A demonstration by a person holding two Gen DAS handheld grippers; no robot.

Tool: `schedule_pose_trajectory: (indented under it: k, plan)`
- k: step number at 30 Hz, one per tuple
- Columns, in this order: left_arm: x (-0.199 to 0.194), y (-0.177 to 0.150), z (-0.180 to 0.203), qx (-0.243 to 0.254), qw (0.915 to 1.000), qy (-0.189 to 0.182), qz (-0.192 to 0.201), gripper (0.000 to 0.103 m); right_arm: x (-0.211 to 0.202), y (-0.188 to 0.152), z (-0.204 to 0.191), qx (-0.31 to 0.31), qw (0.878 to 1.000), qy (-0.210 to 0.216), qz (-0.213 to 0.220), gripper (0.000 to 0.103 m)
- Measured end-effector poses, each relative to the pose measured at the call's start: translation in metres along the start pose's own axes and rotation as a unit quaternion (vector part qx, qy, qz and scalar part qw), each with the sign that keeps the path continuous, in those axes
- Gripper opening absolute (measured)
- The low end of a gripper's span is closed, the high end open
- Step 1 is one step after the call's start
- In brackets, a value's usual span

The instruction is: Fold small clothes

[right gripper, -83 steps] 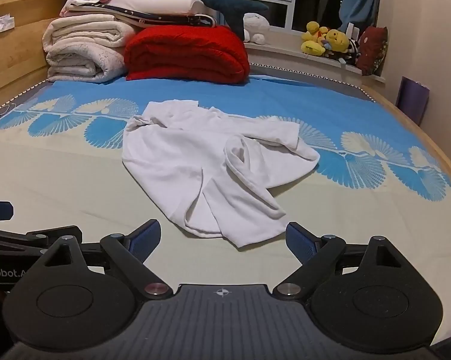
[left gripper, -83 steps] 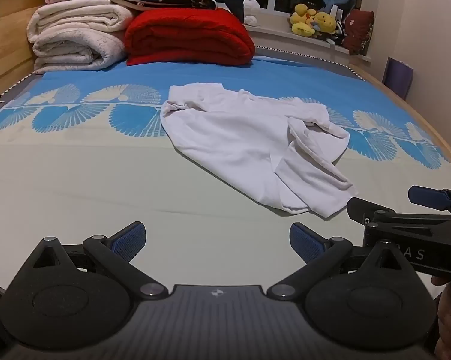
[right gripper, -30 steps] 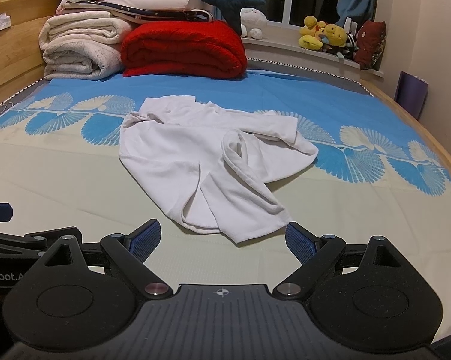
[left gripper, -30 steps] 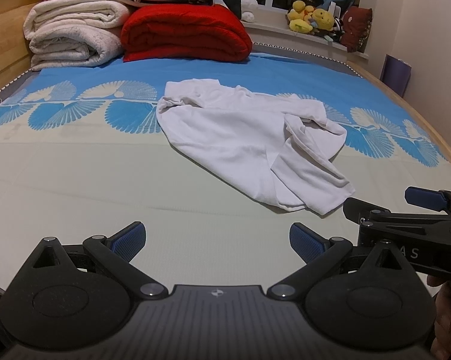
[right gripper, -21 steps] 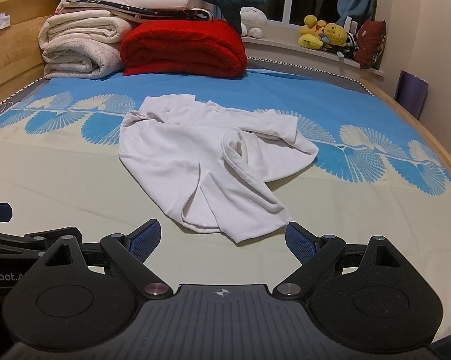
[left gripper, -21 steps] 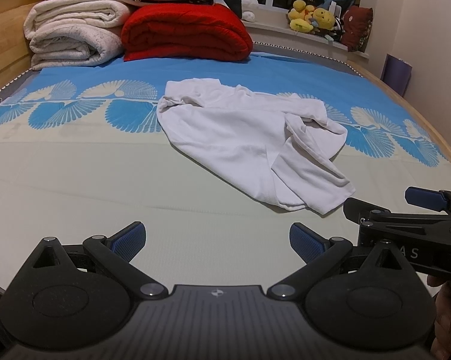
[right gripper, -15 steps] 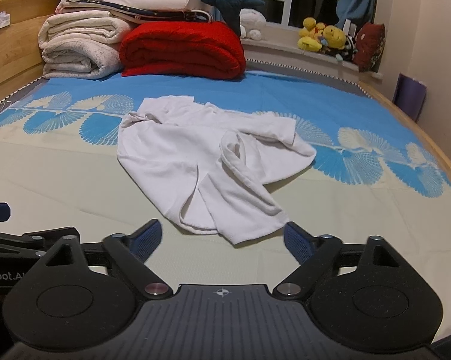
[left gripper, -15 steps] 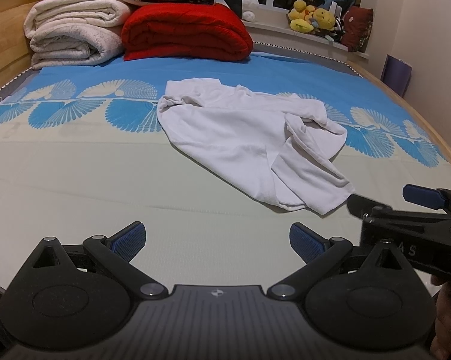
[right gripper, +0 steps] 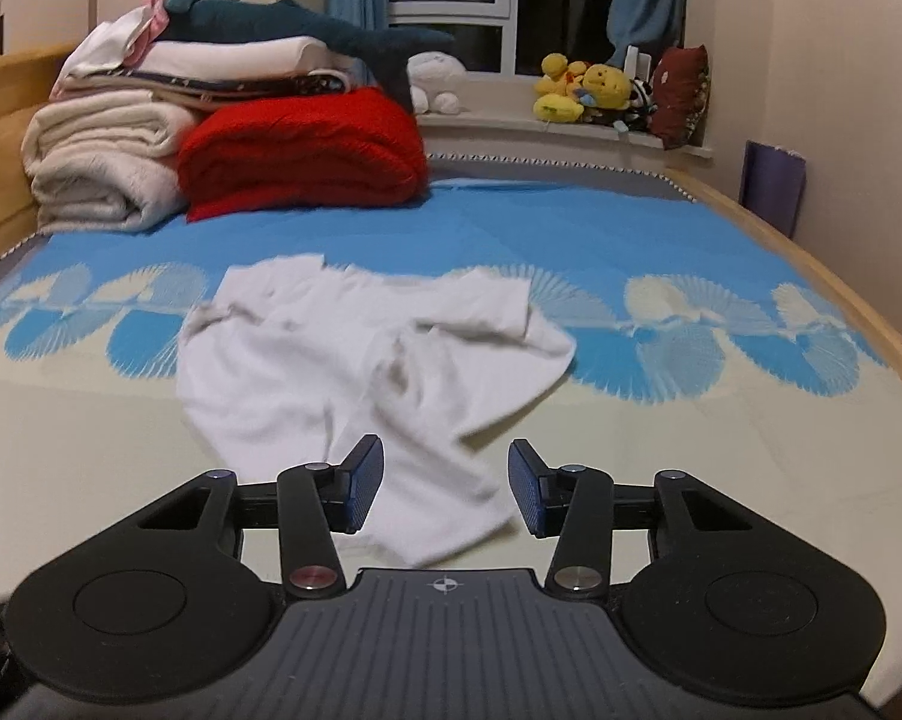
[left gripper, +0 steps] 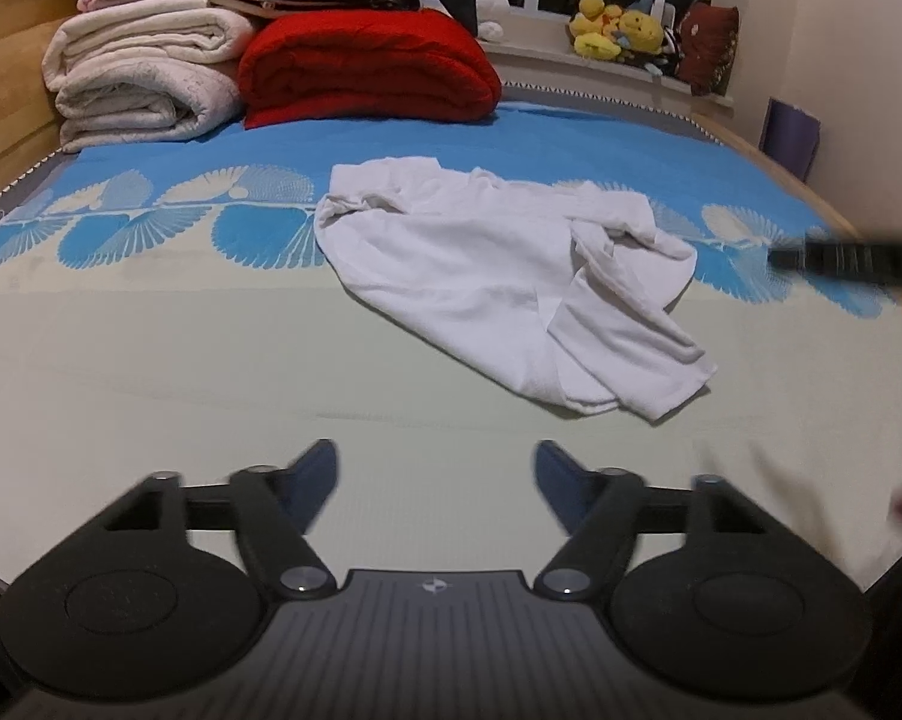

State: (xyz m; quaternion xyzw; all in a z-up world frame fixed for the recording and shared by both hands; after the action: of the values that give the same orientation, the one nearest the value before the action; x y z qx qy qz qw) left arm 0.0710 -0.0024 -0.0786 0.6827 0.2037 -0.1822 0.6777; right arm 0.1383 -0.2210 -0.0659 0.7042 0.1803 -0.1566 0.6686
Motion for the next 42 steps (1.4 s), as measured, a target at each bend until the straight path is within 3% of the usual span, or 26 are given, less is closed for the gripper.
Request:
schedule_pose_trajectory:
  k: [4, 5, 8, 12, 16, 19, 20, 21, 23, 26, 28, 30, 32, 33, 34, 37, 40, 42]
  plan:
    - [0.004, -0.007, -0.002, -0.001, 0.9995, -0.002, -0.033, 0.053, 0.040, 0.025, 0.018, -0.037, 0.999, 0.004, 0.026, 0.050]
    - [0.006, -0.008, -0.001, -0.003, 0.9993, -0.005, -0.038, 0.051, 0.056, 0.023, 0.019, -0.048, 0.999, 0.016, 0.013, 0.051]
    - [0.014, -0.005, 0.000, -0.019, 0.9984, -0.017, -0.050, 0.051, 0.093, 0.006, 0.023, -0.068, 0.997, 0.034, -0.024, 0.051]
    - [0.044, 0.008, 0.007, -0.037, 0.9962, -0.036, -0.070, 0.051, 0.132, -0.033, 0.024, -0.054, 0.991, 0.062, -0.109, 0.053]
    - [0.096, 0.033, 0.015, -0.034, 0.9978, -0.029, -0.050, 0.051, 0.150, -0.048, 0.012, -0.081, 0.983, 0.100, -0.127, 0.056]
    - [0.147, 0.037, 0.016, -0.081, 0.9934, -0.028, -0.076, 0.056, 0.163, -0.061, 0.005, -0.105, 0.978, 0.113, -0.143, 0.054]
    - [0.164, 0.036, 0.015, -0.102, 0.9903, -0.029, -0.090, 0.069, 0.166, -0.063, 0.004, -0.112, 0.976, 0.114, -0.145, 0.043]
    - [0.183, 0.035, 0.015, -0.120, 0.9872, -0.026, -0.102, 0.075, 0.168, -0.065, 0.004, -0.115, 0.975, 0.117, -0.149, 0.019]
    - [0.213, 0.031, 0.014, -0.152, 0.9808, -0.013, -0.122, 0.080, 0.170, -0.064, 0.007, -0.111, 0.975, 0.117, -0.152, 0.005]
    - [0.246, 0.026, 0.025, -0.169, 0.9753, -0.013, -0.142, 0.082, 0.163, -0.037, 0.031, -0.054, 0.985, 0.107, -0.122, 0.003]
    - [0.260, 0.020, 0.029, -0.153, 0.9773, 0.001, -0.147, 0.085, 0.153, -0.009, 0.062, 0.005, 0.992, 0.081, -0.091, 0.003]
    - [0.263, 0.018, 0.030, -0.106, 0.9845, 0.029, -0.137, 0.078, 0.143, 0.011, 0.102, 0.049, 0.996, 0.037, -0.063, 0.003]
    - [0.258, 0.017, 0.027, -0.059, 0.9885, 0.051, -0.130, 0.038, 0.136, 0.016, 0.154, 0.076, 0.995, -0.044, -0.053, 0.003]
    - [0.253, 0.016, 0.024, -0.043, 0.9897, 0.051, -0.127, 0.026, 0.132, 0.014, 0.180, 0.086, 0.991, -0.086, -0.059, 0.003]
    - [0.247, 0.014, 0.020, -0.036, 0.9901, 0.043, -0.129, 0.008, 0.130, 0.010, 0.200, 0.099, 0.986, -0.117, -0.067, 0.003]
    - [0.226, 0.013, 0.001, -0.033, 0.9897, 0.027, -0.136, 0.002, 0.116, -0.004, 0.253, 0.152, 0.967, -0.184, -0.092, 0.003]
    - [0.190, 0.007, -0.019, -0.011, 0.9895, 0.014, -0.143, 0.001, 0.098, 0.000, 0.284, 0.170, 0.957, -0.223, -0.074, 0.003]
    - [0.158, -0.008, -0.025, -0.010, 0.9853, -0.015, -0.170, 0.000, 0.085, 0.005, 0.303, 0.163, 0.951, -0.259, -0.051, 0.003]
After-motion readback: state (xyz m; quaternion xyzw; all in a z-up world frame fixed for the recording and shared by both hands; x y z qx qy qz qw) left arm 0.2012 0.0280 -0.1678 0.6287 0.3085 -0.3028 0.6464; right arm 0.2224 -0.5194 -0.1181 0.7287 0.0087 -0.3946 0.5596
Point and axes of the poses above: each gripper's, at about its wrist camera, not at the fingertips, and x roughly the way its jaws point, z to its right, y to its top, the point moved 10 cm from there along x, roughly the way its jaws point, and after that the axes turned 12 degrees about z, right-handed, at the moved point
